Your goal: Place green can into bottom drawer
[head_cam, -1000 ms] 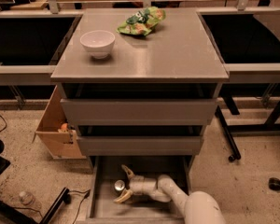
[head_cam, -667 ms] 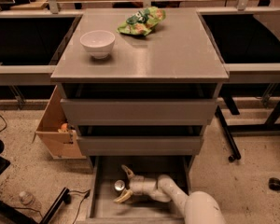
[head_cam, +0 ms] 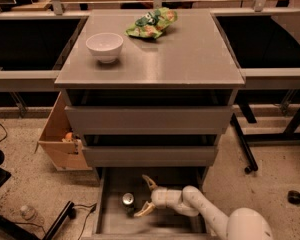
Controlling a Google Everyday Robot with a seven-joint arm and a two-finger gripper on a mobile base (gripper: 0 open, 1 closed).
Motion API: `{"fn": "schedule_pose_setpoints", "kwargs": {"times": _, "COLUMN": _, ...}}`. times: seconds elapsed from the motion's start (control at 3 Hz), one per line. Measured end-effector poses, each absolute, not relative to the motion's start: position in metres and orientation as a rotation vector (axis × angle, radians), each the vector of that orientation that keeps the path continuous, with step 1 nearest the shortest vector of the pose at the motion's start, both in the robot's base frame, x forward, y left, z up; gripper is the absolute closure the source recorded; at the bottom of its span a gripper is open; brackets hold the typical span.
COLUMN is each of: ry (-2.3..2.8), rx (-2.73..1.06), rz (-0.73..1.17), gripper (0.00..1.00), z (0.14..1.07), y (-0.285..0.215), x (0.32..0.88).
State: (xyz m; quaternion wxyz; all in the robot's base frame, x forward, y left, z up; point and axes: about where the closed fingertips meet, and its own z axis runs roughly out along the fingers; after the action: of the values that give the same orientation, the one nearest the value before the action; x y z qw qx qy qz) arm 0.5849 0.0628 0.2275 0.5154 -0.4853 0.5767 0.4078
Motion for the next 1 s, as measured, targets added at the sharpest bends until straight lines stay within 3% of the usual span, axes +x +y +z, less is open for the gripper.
{"fn": "schedule_pose_setpoints", "kwargs": {"times": 0.67, "ry": 1.751, "rx": -1.317, "rz": 0.671, "gripper": 0.0, "z": 0.298, "y": -0.104, "x": 0.565}}
{"fn": "schedule_pose_setpoints", "kwargs": {"times": 1.0, "ry": 1.883, "rx": -1.317, "rz": 0.587, "gripper": 0.0, "z": 0.346, "y": -0.127, "x": 0.551}}
